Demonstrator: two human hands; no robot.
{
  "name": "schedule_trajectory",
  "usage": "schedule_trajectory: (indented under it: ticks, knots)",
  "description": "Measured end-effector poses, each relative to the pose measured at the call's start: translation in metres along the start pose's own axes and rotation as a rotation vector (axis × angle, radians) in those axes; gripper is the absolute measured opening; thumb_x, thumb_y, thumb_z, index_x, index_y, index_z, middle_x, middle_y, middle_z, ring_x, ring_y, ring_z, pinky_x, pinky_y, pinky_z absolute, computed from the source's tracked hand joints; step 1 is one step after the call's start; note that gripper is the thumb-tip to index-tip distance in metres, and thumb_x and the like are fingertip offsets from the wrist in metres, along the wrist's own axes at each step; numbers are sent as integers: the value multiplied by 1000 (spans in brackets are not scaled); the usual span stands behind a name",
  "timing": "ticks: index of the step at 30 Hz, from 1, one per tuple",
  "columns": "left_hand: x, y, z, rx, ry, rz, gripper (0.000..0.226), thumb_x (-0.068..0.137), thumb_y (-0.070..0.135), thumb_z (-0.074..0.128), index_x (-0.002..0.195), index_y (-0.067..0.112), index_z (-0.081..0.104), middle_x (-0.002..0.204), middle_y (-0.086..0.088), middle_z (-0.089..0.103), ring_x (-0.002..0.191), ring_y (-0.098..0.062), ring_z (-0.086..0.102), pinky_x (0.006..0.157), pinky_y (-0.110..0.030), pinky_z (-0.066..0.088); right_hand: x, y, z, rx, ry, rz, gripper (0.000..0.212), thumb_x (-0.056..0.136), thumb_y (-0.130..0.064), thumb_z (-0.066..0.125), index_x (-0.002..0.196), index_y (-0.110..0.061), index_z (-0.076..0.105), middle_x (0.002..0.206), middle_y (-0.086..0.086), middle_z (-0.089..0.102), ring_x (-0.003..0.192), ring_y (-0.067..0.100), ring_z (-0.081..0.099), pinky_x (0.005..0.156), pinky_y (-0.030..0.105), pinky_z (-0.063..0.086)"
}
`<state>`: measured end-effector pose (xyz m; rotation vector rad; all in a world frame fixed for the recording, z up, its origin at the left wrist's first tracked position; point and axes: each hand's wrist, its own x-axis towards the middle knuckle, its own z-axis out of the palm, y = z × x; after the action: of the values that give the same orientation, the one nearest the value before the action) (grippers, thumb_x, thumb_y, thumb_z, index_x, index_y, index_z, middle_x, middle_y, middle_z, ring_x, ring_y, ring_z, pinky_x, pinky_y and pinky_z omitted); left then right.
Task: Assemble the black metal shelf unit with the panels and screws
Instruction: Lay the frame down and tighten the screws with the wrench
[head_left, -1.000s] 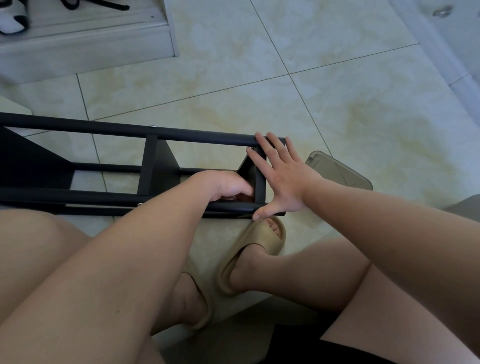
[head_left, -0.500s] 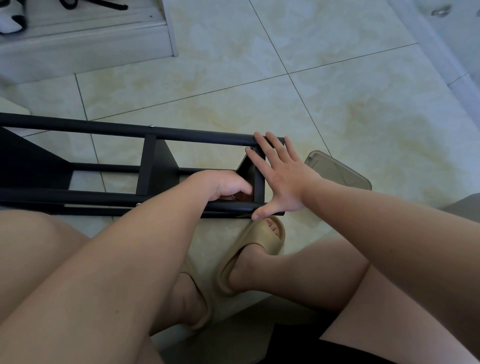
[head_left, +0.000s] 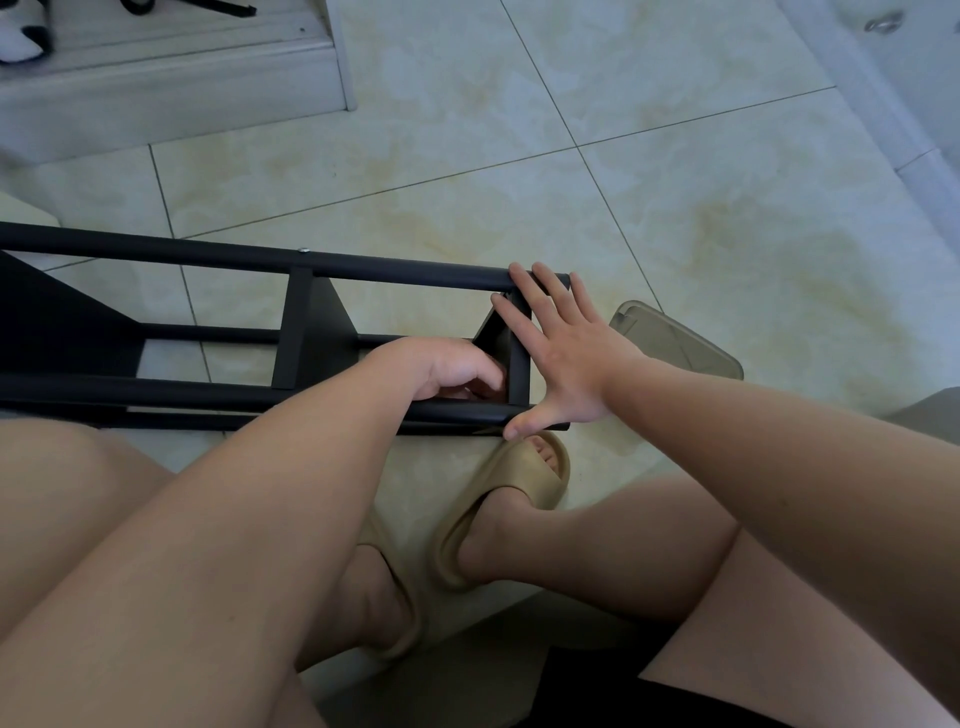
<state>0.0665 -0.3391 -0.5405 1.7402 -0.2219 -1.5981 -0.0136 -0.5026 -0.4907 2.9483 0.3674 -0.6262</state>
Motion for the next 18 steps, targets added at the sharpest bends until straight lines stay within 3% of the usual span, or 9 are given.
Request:
schedule_trajectory:
  ticks: [4,9,11,14,18]
  knots:
    - [1,1,2,104,35,-14,32,86,14,62,114,1,70,113,-17,72,101,-30,66,106,-45,48,0,-1,0,2,2,0,147,52,-106,31,160,-17,-14,164,15,-29,151,36,-26,122,55,-13]
    - [1,1,1,92,42,24,25,86,8,59,106,4,73,92,-5,70,87,-20,63,84,-31,50,0,0,0,-4,0,2,147,52,-106,30,160,-17,-15,163,15,-30,151,36,-26,121,54,-14]
    - [0,1,1,56,29,17,20,86,8,60,100,9,74,88,-3,71,85,-18,64,84,-30,50,0,0,0,-4,1,3,147,52,-106,29,160,-17,-15,163,15,-30,151,36,-26,121,54,-14]
    - [1,0,0,35,34,-12,23,87,12,62,105,5,74,94,-7,72,89,-22,65,93,-37,51,-1,0,-1,-4,0,2,148,52,-106,30,160,-17,-15,163,15,-30,151,36,-26,121,55,-14]
    - [1,1,1,82,17,-74,20,86,19,66,97,4,74,92,-14,75,81,-26,70,84,-38,56,-1,-1,0,-3,0,1,148,52,-106,30,160,-16,-14,163,15,-29,151,36,-26,122,55,-14]
